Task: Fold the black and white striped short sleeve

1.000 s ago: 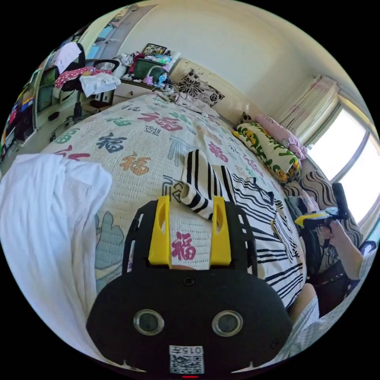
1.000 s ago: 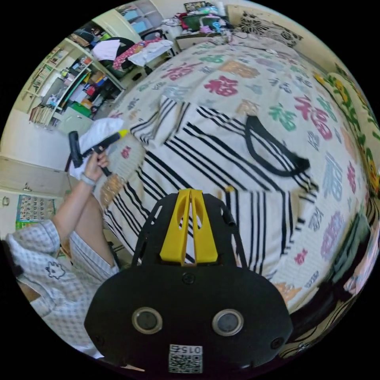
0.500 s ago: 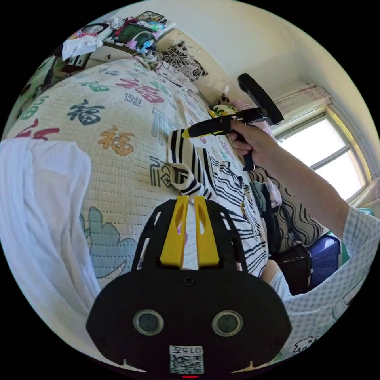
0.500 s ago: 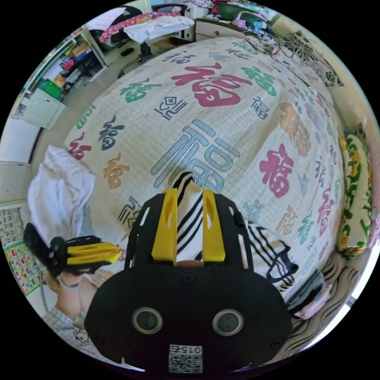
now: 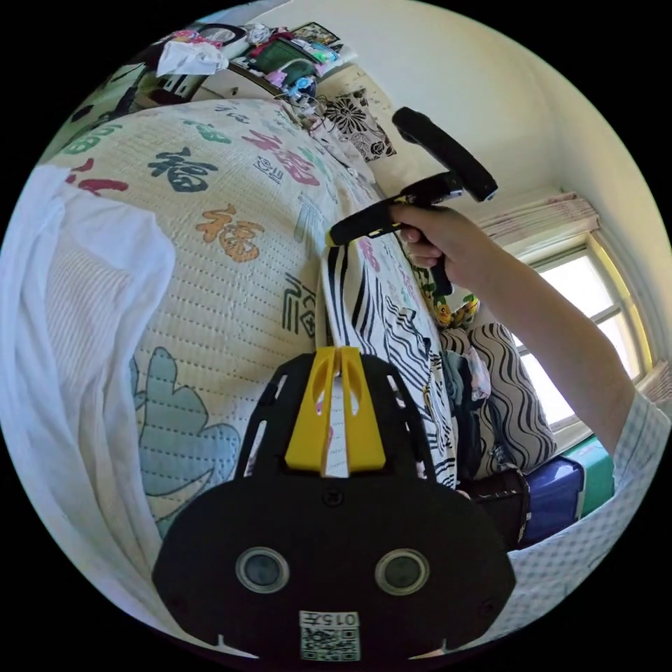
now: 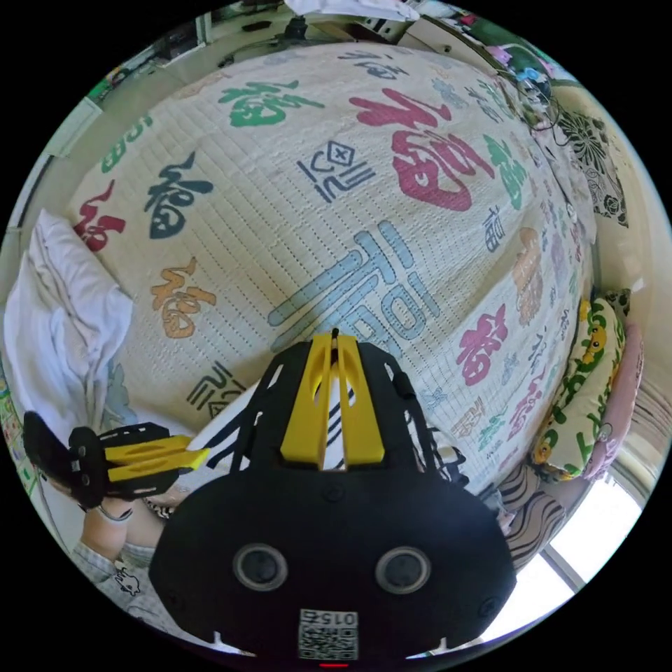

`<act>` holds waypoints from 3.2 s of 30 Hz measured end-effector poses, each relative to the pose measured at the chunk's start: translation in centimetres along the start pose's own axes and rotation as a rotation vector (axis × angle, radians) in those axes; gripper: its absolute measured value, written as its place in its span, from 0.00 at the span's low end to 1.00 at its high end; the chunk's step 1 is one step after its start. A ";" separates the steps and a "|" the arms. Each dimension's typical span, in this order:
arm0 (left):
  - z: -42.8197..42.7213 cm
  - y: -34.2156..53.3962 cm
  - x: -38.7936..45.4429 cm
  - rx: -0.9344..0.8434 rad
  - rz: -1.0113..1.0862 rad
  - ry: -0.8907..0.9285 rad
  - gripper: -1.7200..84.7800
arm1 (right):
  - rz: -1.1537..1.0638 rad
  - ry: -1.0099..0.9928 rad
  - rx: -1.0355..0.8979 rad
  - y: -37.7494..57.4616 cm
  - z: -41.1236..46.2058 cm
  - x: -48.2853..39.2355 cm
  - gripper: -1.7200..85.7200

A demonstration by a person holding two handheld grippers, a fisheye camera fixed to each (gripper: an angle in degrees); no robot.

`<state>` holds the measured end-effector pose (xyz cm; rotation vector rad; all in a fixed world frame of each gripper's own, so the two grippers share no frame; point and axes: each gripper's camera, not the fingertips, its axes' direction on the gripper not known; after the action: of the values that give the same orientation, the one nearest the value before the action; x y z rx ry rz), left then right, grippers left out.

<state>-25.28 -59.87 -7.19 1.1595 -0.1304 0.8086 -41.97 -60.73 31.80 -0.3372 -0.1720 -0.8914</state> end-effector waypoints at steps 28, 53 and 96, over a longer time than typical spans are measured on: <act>17.0 19.1 23.1 -0.267 0.670 -0.108 0.06 | 0.491 -0.677 0.481 51.2 15.1 28.6 0.06; 29.2 22.9 22.2 -0.561 0.640 -0.186 0.06 | 0.301 -0.648 0.306 55.7 19.8 28.7 0.01; 37.5 -12.4 33.0 -0.283 0.522 -0.299 0.02 | 0.790 -0.606 0.428 70.1 13.1 58.4 0.01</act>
<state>17.59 -77.27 15.36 0.9784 -0.7960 1.0270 49.14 -58.13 45.58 -0.2319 -0.7224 0.0605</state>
